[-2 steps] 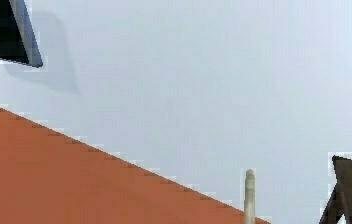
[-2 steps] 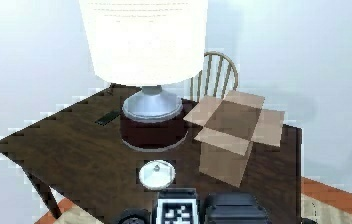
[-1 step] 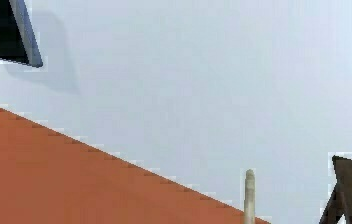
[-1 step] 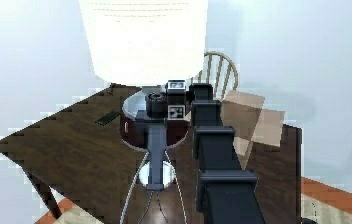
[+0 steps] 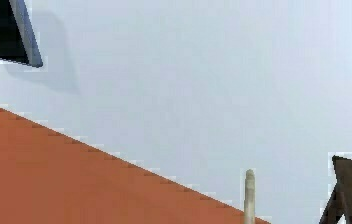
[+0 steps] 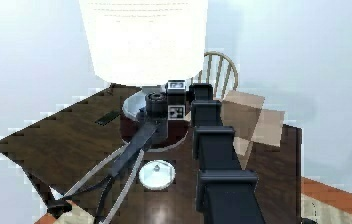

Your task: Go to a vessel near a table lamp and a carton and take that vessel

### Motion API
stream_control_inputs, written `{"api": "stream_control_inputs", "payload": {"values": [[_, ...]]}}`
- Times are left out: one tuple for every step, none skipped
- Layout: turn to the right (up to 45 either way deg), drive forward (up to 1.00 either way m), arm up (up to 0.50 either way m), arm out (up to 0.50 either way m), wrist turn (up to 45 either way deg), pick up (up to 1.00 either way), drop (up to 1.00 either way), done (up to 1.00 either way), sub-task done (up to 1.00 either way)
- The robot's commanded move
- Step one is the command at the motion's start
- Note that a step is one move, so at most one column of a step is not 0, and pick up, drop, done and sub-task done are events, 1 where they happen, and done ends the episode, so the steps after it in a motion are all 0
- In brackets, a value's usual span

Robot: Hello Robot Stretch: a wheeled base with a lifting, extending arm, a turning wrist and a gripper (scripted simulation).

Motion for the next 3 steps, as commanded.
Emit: {"api": "stream_control_inputs", "payload": {"values": [[0.0,0.0,0.0,0.0,45.0,0.0,0.0,0.0,0.0],[0.0,0.0,0.0,0.0,45.0,0.0,0.0,0.0,0.0],[0.0,0.0,0.0,0.0,27.0,0.0,0.0,0.0,0.0]]}}
